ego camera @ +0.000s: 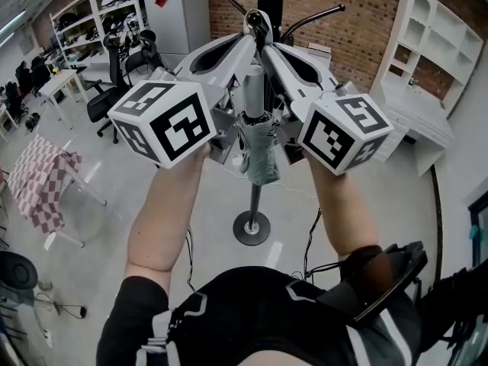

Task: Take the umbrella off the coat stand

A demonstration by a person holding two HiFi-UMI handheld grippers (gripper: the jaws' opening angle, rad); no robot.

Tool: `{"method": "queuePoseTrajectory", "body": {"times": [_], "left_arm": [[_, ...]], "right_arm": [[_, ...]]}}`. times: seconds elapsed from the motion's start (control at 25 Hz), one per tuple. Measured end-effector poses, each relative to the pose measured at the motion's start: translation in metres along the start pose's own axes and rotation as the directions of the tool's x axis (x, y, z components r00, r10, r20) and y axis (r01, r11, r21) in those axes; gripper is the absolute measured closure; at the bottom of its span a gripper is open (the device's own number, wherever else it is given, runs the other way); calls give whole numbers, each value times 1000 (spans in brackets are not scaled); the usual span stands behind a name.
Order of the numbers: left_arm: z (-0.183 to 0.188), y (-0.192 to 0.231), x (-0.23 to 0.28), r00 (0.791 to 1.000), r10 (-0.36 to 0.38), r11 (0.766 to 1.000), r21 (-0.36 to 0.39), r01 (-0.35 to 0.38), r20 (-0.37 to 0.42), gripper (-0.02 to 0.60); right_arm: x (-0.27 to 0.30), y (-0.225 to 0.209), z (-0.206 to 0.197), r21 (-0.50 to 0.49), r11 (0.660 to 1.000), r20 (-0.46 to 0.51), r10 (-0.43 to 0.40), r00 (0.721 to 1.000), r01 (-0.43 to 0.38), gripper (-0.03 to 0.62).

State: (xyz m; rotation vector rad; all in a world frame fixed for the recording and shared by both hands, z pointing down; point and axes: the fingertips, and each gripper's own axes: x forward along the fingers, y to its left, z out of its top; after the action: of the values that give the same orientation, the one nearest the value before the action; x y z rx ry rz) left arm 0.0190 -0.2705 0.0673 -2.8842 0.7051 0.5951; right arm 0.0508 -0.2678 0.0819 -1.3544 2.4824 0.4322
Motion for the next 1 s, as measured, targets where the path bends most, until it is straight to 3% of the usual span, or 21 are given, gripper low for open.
{"method": "queuePoseTrajectory", "body": {"times": [0.44, 1.0], "left_arm": [[-1, -15, -21, 1000, -7, 1000, 2, 7, -7, 568], [-32, -17, -80, 996, 5, 1000, 5, -4, -84, 568]], "right_arm": [[-15, 20, -2, 1, 1000, -22, 12, 1000, -12, 586], [-32, 65, -43, 48, 999, -74, 1, 997, 2, 586]]}}
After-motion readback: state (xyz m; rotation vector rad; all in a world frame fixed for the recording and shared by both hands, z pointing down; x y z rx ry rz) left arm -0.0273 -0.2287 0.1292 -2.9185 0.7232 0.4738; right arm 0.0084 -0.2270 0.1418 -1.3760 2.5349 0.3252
